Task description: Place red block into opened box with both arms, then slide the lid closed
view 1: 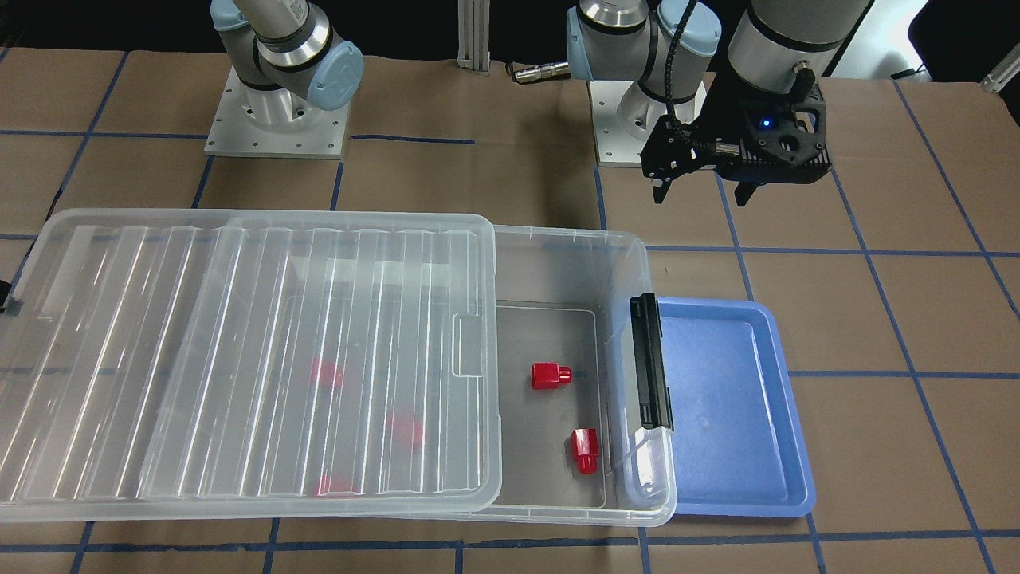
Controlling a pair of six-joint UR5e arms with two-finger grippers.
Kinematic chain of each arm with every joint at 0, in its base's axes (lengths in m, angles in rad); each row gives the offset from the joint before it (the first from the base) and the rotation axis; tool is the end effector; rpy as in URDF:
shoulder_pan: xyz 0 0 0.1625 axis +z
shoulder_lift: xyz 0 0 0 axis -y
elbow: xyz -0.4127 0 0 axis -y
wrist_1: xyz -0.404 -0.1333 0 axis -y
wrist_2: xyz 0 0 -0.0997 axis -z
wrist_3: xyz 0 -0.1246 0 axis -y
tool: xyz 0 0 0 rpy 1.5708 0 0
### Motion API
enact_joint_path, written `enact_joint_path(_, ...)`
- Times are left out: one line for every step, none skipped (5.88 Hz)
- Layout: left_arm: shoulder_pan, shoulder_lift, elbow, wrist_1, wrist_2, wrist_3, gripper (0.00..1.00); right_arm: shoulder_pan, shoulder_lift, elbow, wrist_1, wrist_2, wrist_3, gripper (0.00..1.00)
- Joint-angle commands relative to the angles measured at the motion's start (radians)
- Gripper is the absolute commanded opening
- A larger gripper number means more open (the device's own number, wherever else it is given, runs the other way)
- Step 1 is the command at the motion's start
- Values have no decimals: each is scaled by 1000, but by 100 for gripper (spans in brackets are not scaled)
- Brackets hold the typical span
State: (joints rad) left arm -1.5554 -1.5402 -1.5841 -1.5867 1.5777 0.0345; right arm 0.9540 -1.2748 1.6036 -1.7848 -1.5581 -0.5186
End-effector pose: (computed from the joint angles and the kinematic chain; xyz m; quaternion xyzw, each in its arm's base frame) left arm -0.1249 -0.4932 0.4575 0.0095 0.9999 -0.0006 0.0035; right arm -0.2298 -0.5573 0.2916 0.0494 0.9971 0.0450 0.0362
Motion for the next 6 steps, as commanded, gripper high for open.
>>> enact_joint_path(8,22,-43,60,-1,-2,98,20,-21,36,-1,1,0,100)
enact_joint_path(9,22,-42,60,-2,-4,98,35,-28,41,-2,1,0,100)
enact_joint_path(9,23,-42,60,-1,-4,98,52,-28,41,2,1,0,100)
enact_joint_path(12,23,-42,60,-1,-4,98,84,-32,41,7,0,0,100)
enact_joint_path(14,23,-42,60,-1,-1,98,101,-50,47,10,0,2,100)
enact_joint_path(14,23,-42,60,-1,-1,98,112,-61,68,8,1,0,100)
